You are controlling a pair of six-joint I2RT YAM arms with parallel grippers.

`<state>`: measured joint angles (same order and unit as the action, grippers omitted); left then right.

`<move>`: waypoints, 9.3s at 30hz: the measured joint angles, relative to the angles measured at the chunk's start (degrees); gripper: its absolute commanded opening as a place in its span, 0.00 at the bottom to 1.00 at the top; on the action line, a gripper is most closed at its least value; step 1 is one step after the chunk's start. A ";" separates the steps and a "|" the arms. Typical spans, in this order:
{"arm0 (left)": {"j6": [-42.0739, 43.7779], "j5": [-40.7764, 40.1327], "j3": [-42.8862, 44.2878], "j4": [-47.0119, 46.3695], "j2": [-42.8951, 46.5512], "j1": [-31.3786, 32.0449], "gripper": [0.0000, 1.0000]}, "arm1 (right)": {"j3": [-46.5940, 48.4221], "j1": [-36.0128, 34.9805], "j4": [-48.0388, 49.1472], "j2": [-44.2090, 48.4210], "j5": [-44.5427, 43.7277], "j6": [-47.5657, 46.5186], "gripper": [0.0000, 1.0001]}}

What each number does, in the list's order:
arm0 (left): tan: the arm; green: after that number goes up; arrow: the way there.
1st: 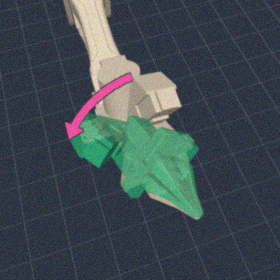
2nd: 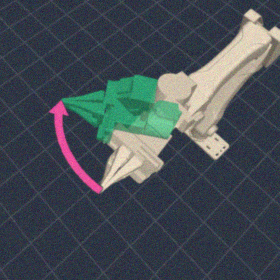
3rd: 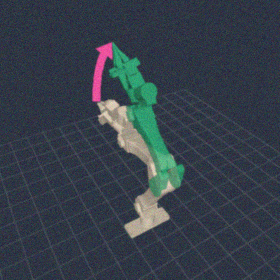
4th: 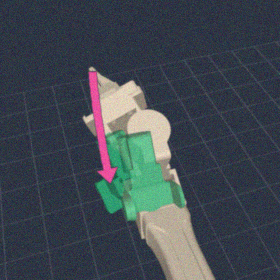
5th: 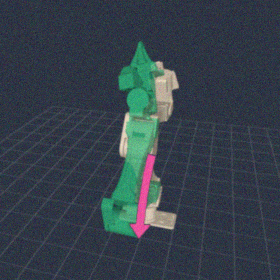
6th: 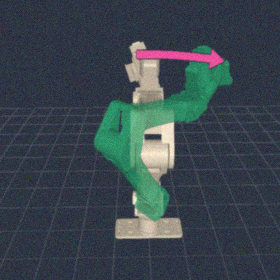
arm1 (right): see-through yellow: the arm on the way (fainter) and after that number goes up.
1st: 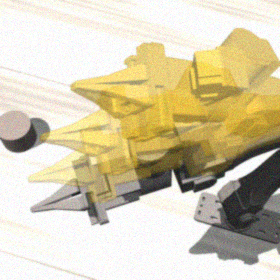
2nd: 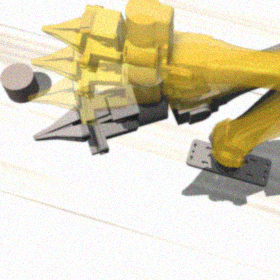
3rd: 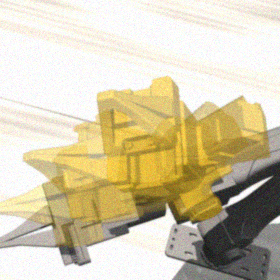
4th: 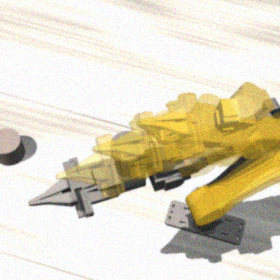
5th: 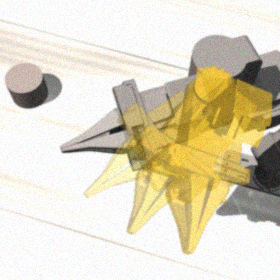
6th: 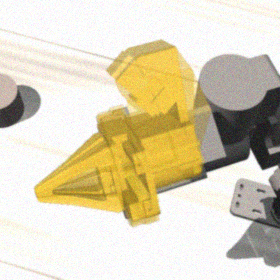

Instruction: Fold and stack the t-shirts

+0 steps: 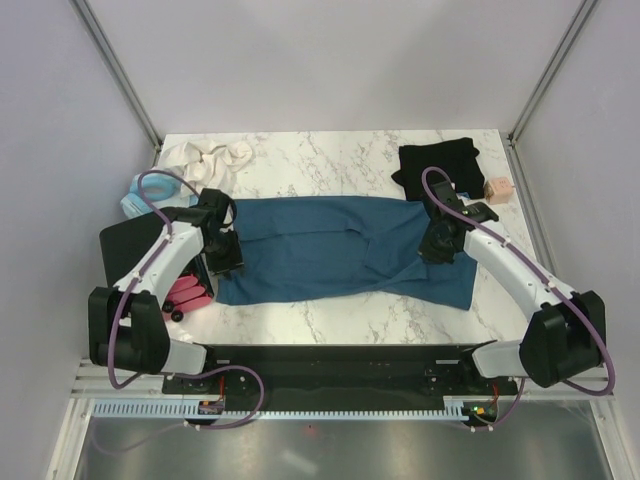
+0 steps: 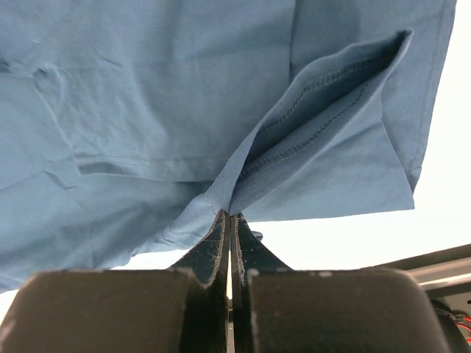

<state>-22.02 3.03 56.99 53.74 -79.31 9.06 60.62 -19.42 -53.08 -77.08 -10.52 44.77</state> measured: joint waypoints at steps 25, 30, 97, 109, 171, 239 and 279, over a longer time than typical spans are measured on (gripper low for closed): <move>-1.46 -7.52 7.26 11.78 -11.08 0.02 0.41 | 12.94 0.00 1.99 -9.90 5.81 -1.53 0.00; -1.46 -10.08 7.91 12.39 -15.72 0.13 0.41 | 12.94 0.00 2.54 -9.94 7.02 -1.51 0.00; -1.46 -14.36 12.22 17.90 -30.49 3.82 0.37 | 11.96 5.03 10.34 -8.81 21.24 -0.96 0.00; -1.46 -14.40 11.93 17.88 -30.51 3.82 0.26 | 12.57 5.05 11.02 -9.35 21.46 -0.42 0.00; -1.16 -14.25 40.19 18.45 -35.63 -6.45 0.02 | 26.18 12.13 4.24 -20.90 13.33 -9.25 0.00; -1.55 -13.25 47.15 12.66 -36.15 -5.44 0.22 | 48.11 10.97 2.47 -38.69 6.45 -16.09 0.43; 1.07 -0.72 36.85 3.08 -42.16 12.57 0.21 | 28.76 8.04 5.86 -30.95 15.10 -14.51 0.33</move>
<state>-20.95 2.31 93.84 56.82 -121.47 21.63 89.38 -11.38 -47.22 -108.03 4.58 30.26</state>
